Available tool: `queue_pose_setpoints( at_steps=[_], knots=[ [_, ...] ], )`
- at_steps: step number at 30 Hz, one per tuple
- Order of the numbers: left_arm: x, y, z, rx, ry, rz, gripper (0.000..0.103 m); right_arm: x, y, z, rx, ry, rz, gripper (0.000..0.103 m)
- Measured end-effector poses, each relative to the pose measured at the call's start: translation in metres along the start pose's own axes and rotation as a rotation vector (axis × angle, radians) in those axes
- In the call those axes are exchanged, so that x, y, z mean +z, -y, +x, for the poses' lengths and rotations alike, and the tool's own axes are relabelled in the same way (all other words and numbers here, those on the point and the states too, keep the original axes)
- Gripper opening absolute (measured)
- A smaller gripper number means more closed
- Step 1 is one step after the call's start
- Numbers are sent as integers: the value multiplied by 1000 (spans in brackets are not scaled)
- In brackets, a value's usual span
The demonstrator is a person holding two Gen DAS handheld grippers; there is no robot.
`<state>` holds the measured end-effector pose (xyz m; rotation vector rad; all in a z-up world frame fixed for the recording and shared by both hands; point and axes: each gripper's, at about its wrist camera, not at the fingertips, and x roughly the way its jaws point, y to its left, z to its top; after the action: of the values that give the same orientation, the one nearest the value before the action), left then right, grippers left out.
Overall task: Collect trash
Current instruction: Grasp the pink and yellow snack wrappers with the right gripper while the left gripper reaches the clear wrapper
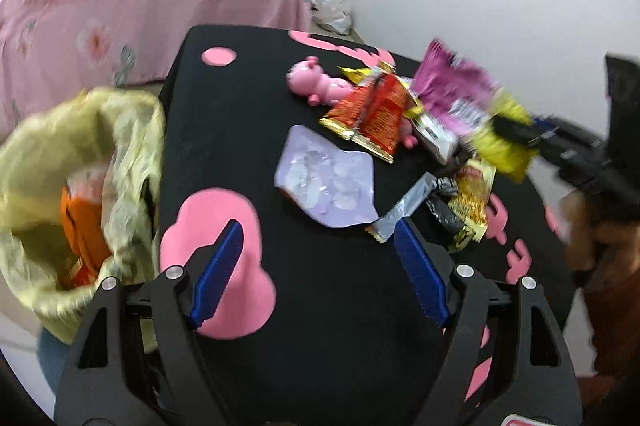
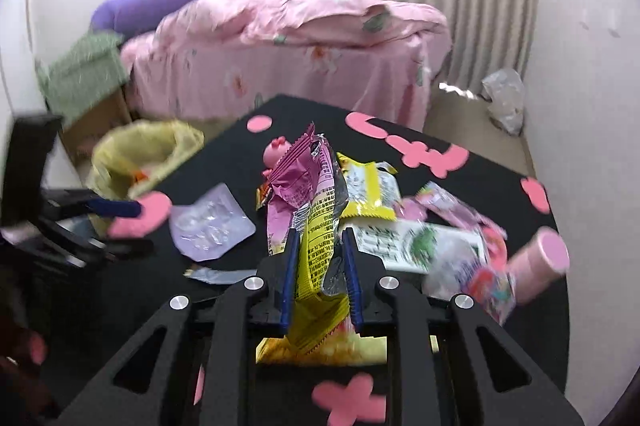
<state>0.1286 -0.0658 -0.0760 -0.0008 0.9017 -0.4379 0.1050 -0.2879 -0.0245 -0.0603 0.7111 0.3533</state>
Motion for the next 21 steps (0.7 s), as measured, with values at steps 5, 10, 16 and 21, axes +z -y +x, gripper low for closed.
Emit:
queue_pose_setpoints(
  at_steps=[5, 10, 16, 21],
  knots=[
    [7, 14, 25, 70, -75, 87, 74, -28, 9, -25, 4, 19, 99, 20],
    [17, 23, 41, 136, -85, 144, 74, -58, 12, -22, -16, 1, 173, 20],
    [26, 23, 56, 156, -119, 148, 67, -69, 10, -14, 9, -2, 189, 21],
    [26, 15, 45, 124, -63, 75, 14, -73, 9, -17, 9, 5, 189, 21]
  ],
)
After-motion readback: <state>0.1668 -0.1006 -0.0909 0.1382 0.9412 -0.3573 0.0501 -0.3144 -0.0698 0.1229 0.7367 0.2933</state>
